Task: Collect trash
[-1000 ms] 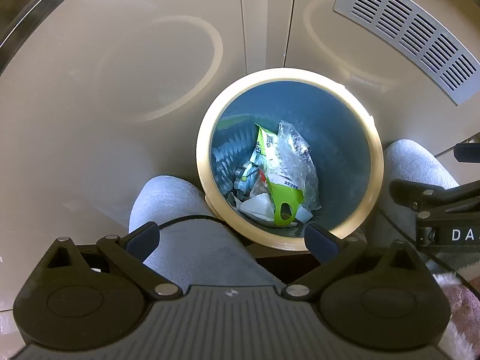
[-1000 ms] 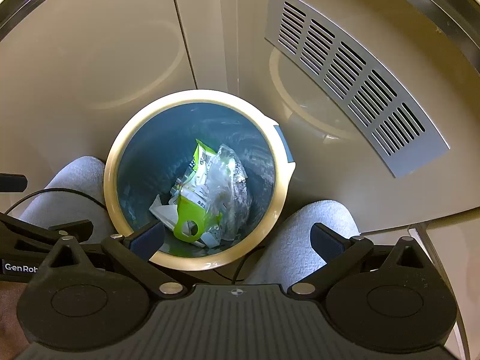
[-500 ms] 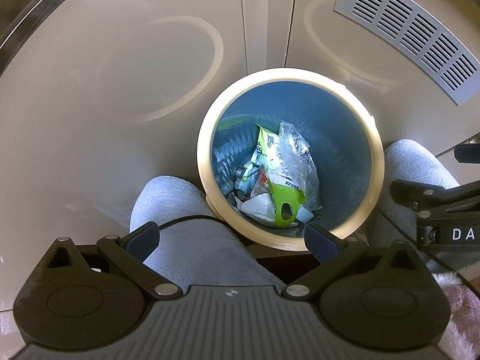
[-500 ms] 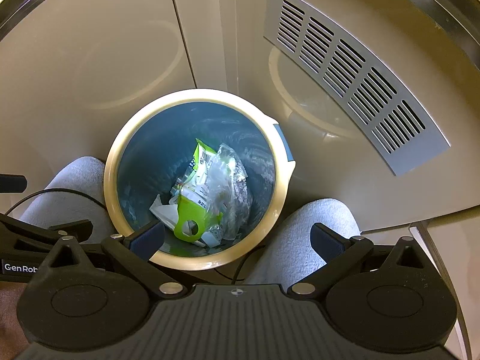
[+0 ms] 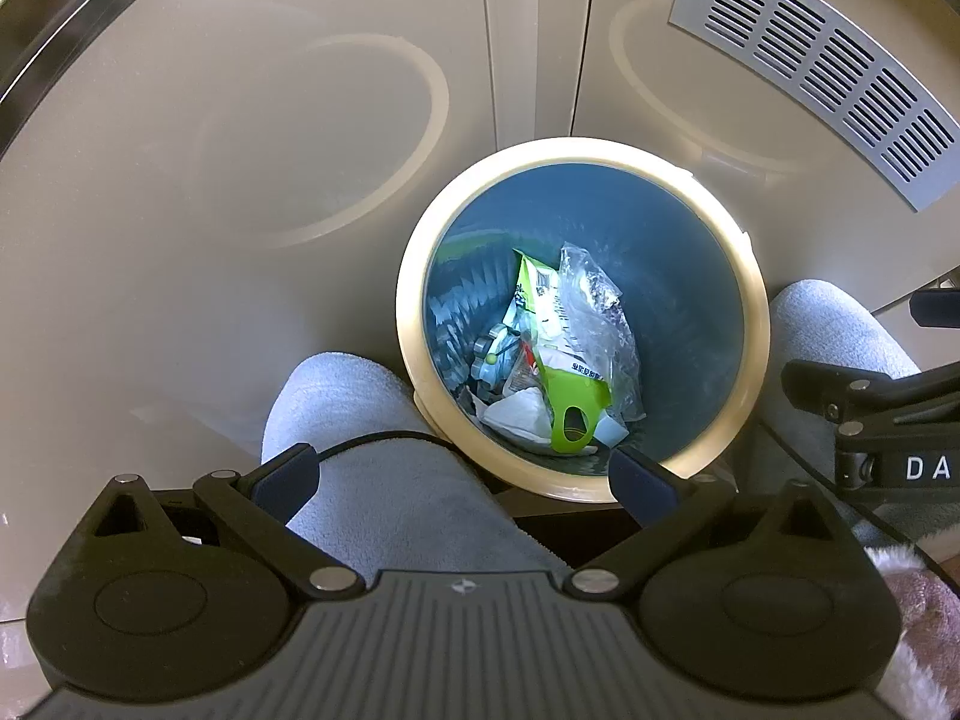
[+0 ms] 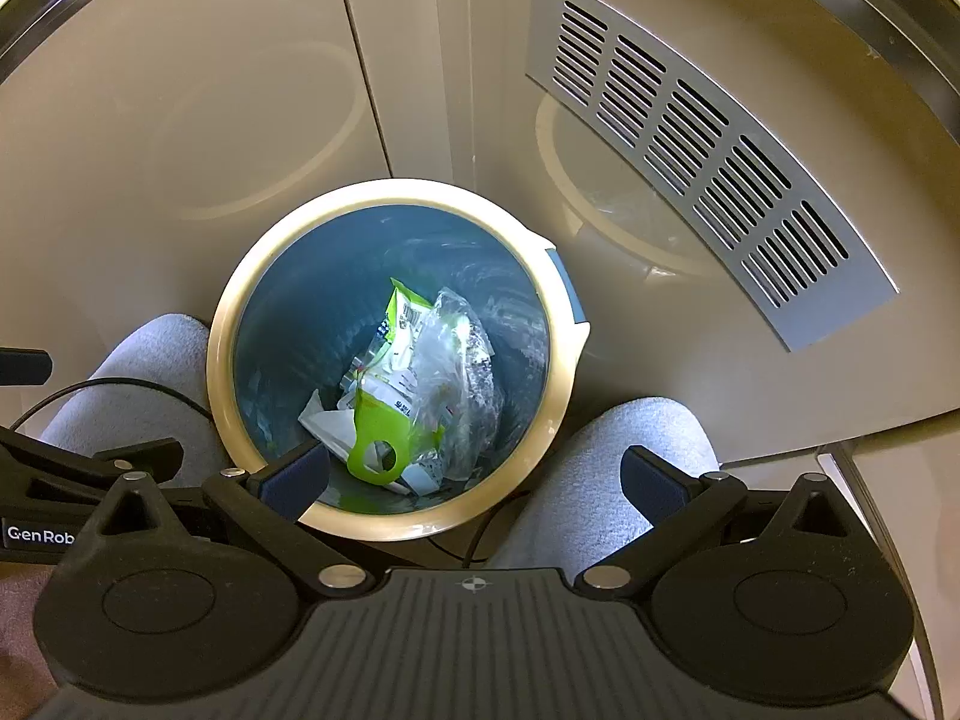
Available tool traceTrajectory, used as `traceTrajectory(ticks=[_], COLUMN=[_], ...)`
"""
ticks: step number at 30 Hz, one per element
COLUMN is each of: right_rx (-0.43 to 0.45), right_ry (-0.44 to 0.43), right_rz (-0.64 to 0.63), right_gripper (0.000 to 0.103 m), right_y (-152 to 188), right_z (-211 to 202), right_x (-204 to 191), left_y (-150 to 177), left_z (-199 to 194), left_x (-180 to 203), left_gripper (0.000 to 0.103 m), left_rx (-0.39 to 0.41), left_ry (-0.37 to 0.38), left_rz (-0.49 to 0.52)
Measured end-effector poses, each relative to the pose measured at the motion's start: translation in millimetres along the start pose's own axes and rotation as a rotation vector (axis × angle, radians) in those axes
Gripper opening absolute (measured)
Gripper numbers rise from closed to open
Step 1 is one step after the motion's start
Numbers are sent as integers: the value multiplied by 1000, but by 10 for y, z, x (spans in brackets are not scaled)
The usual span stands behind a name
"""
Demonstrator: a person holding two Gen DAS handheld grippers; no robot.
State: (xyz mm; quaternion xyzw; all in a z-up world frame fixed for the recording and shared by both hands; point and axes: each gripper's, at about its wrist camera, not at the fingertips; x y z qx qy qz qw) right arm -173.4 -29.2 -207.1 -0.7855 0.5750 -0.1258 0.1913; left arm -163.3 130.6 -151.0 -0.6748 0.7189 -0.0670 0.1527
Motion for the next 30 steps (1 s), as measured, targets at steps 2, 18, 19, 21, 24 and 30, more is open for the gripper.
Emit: traceTrajectory(ticks=[2,18,19,21,24,30], right_rx=[-1,-1,-1,-1,-1,3], right_ry=[0,0,0,0,0,-2], right_rz=[1,-1,-1,-1,-1,-3], right_gripper=[103,103,103,103,103,103], right_y=[0,-6,-6,-6,-7,-1], right_z=[1,0,0,0,0,-4], right_x=[-1,-3,-4,-4,-4,-1], left_y=[1,-1,0,-1,-5,-5], left_z=[-1,-5,-5,-4,-4,-23], left_x=[3,4,6,0,1,21], left_gripper=[103,103,103,103,103,103], left_rx=[0,0,1,1,1,10], left_ry=[-1,-1,-1,-1,-5,-12], left_rz=[0,1,1,1,0,2])
Point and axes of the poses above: each gripper's, at about its wrist camera, not at the fingertips, and z roughly the way its jaws point, x to its right, y to its underside, and after that the axes turned 6 degrees about x, right-handed
